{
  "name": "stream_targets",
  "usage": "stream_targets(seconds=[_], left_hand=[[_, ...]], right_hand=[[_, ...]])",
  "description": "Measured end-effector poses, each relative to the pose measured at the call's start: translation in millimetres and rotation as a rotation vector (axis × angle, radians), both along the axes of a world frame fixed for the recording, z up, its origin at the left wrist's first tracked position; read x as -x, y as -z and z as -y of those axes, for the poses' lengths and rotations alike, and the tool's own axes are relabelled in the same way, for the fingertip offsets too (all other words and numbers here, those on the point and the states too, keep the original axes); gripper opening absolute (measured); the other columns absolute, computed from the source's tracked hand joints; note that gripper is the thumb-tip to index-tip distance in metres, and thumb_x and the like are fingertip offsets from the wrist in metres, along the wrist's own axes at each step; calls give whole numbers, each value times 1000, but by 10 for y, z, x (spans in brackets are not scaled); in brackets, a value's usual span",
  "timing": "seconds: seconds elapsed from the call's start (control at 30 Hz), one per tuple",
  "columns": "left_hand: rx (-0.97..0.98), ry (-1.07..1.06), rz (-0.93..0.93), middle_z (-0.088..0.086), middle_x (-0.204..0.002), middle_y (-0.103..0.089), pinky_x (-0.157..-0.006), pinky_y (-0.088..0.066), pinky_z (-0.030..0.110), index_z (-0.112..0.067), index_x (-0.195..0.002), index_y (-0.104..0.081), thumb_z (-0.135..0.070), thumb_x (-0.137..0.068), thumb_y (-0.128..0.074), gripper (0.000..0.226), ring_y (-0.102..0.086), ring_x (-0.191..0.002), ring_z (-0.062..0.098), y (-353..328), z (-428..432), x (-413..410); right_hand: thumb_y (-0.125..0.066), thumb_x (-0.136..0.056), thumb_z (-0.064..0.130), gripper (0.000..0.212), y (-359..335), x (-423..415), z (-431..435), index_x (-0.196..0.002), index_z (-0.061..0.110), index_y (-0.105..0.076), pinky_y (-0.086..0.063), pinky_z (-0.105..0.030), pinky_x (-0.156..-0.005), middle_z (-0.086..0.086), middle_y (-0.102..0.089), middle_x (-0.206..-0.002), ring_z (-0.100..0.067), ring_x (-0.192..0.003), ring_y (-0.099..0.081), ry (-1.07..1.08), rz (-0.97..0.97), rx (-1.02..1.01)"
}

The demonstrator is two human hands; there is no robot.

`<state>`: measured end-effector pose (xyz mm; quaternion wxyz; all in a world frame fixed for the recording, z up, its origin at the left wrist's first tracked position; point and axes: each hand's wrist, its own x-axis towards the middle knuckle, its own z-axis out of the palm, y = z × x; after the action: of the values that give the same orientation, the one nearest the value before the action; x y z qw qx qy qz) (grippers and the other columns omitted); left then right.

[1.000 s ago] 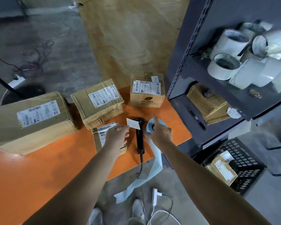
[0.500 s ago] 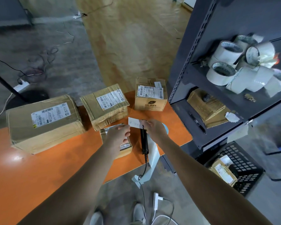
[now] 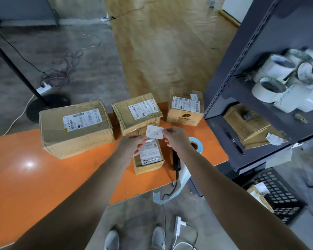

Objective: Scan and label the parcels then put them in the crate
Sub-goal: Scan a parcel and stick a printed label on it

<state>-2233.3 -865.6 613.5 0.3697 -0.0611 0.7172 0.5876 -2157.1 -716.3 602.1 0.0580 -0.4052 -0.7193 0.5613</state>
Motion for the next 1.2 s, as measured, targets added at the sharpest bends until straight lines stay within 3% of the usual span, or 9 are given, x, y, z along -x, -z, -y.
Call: stream_targets(seconds=[0.23, 0.37, 0.43, 0.5, 0.57, 0.63, 0.8, 0.93, 1.2], left_hand=[[78, -82, -41, 0, -75, -67, -64, -43, 27, -11, -82, -67, -17, -88, -67, 9, -56, -64, 11, 130, 220, 71], [119, -32, -94, 4, -73, -62, -57, -39, 25, -14, -75, -65, -15, -89, -65, 15, -53, -64, 17, 208, 289, 45], [136, 9, -115, 7, -73, -58, -56, -36, 26, -14, -72, -61, -14, -89, -64, 17, -49, -66, 21, 270, 293, 12], [154, 55, -127, 6, -76, -58, -59, -38, 26, -15, -79, -62, -14, -88, -64, 9, -52, -69, 21, 342, 293, -17], [196, 84, -143, 3, -80, -60, -63, -43, 27, -15, -92, -65, -17, -86, -67, 7, -56, -74, 18, 430, 289, -37], [239, 121, -161, 1, -77, -57, -62, -43, 28, -13, -96, -64, -21, -83, -68, 16, -54, -72, 17, 508, 279, -43], [278, 164, -201, -4, -47, -29, -57, -31, 32, -14, -64, -52, -13, -85, -58, 21, -33, -53, 17, 616, 231, -32], [310, 156, -201, -5, -47, -33, -47, -25, 24, -18, -57, -39, -20, -89, -61, 39, -31, -43, 14, 735, 207, 1], [343, 175, -208, 2, -46, -41, -47, -31, 26, -13, -54, -42, -22, -91, -64, 44, -38, -40, 17, 898, 158, -20]], right_hand=[[-56, -96, 25, 20, 23, 84, 49, -87, 12, -68, -57, -50, -82, -15, -71, -89, -26, -76, -64, -31, 117, -110], [-57, -97, 23, 24, 95, 48, 133, -82, 8, -70, -49, -35, -66, -17, -71, -84, -25, -70, -59, -213, 240, -143], [-57, -95, 20, 26, 170, 33, 209, -93, -3, -70, -42, -29, -60, -22, -71, -90, -22, -70, -55, -252, 277, -132], [-57, -95, 17, 29, 256, 19, 268, -99, -9, -68, -36, -26, -54, -25, -70, -92, -20, -68, -52, -274, 303, -135], [-57, -95, 18, 30, 328, 9, 319, -100, -10, -68, -34, -25, -52, -20, -66, -77, -20, -64, -51, -305, 323, -157], [-57, -94, 18, 29, 377, 11, 350, -95, -8, -69, -36, -27, -54, -12, -59, -70, -21, -61, -52, -338, 350, -192], [-55, -94, 19, 31, 436, 26, 370, -65, 10, -53, -34, -29, -53, -2, -46, -56, -19, -52, -45, -377, 413, -288], [-54, -94, 19, 39, 493, 20, 378, -56, 15, -45, -31, -24, -47, 0, -44, -52, -17, -47, -43, -376, 435, -329], [-55, -92, 21, 43, 557, 11, 385, -51, 18, -41, -27, -27, -47, 3, -39, -48, -16, -45, -37, -332, 383, -353]])
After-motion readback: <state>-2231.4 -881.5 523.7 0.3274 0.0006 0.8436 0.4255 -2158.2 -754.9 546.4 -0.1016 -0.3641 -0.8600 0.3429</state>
